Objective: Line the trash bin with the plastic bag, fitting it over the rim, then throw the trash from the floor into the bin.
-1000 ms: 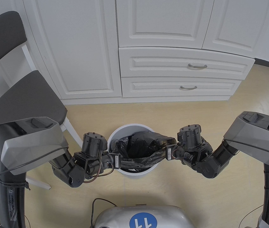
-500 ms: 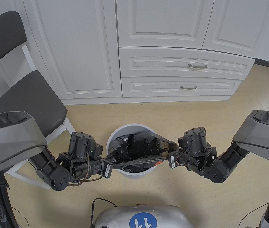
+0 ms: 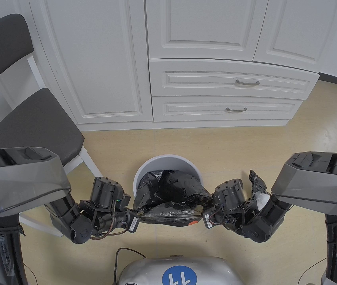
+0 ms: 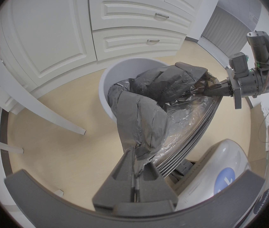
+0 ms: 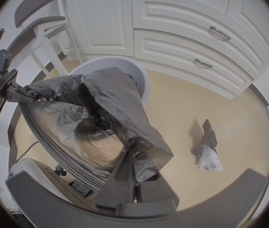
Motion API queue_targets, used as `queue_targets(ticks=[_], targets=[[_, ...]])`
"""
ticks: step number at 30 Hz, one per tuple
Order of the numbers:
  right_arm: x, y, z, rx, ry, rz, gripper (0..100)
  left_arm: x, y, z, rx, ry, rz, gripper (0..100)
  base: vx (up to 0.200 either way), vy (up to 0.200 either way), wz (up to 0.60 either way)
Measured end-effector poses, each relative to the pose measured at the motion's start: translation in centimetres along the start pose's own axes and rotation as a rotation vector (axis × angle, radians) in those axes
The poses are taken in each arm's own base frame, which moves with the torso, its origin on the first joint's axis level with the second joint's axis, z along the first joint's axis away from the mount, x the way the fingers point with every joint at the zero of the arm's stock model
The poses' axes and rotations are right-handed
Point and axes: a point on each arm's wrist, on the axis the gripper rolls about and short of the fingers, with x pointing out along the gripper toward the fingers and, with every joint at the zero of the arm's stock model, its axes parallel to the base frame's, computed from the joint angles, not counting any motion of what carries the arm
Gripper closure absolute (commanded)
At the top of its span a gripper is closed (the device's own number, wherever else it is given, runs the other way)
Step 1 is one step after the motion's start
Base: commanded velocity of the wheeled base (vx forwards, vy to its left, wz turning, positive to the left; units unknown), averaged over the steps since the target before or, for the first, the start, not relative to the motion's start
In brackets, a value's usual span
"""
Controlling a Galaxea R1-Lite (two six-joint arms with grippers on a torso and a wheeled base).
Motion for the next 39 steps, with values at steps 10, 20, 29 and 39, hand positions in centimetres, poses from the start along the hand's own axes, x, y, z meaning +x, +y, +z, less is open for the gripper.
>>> queue_targets(ticks=[10,20,29,39], targets=[[1.5,0.6,-0.5,0.022,0.002,0.0,0,3.2,0.0,-0.5,-0.006,-0.076,0.093,100,0.0,0.0,0.0],[-1.5,-0.2,0.9,0.025,-0.022,0.021,0,2.9,-0.3,-1.1,-0.005,-0.063,0.064,100,0.0,0.0,0.0],[-5.9,-2.3,3.1,0.026,-0.025,0.056,0,1.6,-0.5,-0.6,-0.026,-0.093,0.01,100,0.0,0.0,0.0],[-6.3,-1.0,8.9,-0.036,-0.059,0.081,0,0.8,-0.3,-0.7,-0.046,-0.09,-0.065,0,0.0,0.0,0.0]])
